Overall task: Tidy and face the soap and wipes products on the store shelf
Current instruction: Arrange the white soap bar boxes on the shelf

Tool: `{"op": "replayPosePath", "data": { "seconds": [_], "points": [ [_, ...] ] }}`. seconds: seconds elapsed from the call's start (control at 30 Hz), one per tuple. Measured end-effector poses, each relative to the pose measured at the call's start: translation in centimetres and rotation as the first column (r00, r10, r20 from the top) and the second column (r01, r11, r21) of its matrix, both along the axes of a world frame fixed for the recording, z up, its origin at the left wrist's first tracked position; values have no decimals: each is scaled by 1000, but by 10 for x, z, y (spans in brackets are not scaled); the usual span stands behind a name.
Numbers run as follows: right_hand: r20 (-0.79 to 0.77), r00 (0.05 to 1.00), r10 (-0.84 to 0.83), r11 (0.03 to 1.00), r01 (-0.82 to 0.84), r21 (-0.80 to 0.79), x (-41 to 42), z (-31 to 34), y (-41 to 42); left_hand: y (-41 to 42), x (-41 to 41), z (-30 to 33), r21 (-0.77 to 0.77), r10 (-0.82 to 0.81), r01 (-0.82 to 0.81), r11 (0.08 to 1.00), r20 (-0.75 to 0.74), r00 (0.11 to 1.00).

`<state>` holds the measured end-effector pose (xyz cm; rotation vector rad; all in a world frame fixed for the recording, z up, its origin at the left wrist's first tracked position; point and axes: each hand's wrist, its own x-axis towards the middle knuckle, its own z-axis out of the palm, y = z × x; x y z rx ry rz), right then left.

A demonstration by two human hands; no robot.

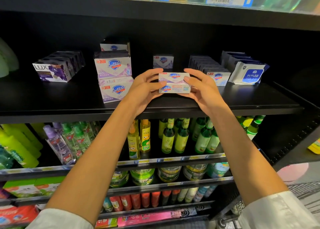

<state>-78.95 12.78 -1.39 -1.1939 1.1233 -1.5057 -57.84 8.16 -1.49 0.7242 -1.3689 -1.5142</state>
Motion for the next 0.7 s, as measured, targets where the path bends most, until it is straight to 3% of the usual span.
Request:
{"op": "replayPosePath", "data": {
  "seconds": [0.33, 0.7],
  "points": [
    [-28, 999, -15, 997, 13, -71, -1, -2, 3, 0, -2, 1, 94, -34, 39, 995, -51, 998],
    [-63, 998, -25, 996, 19, -86, -1, -4, 1, 0, -1, 0, 56, -37, 36, 998, 7, 999]
  ]
}}
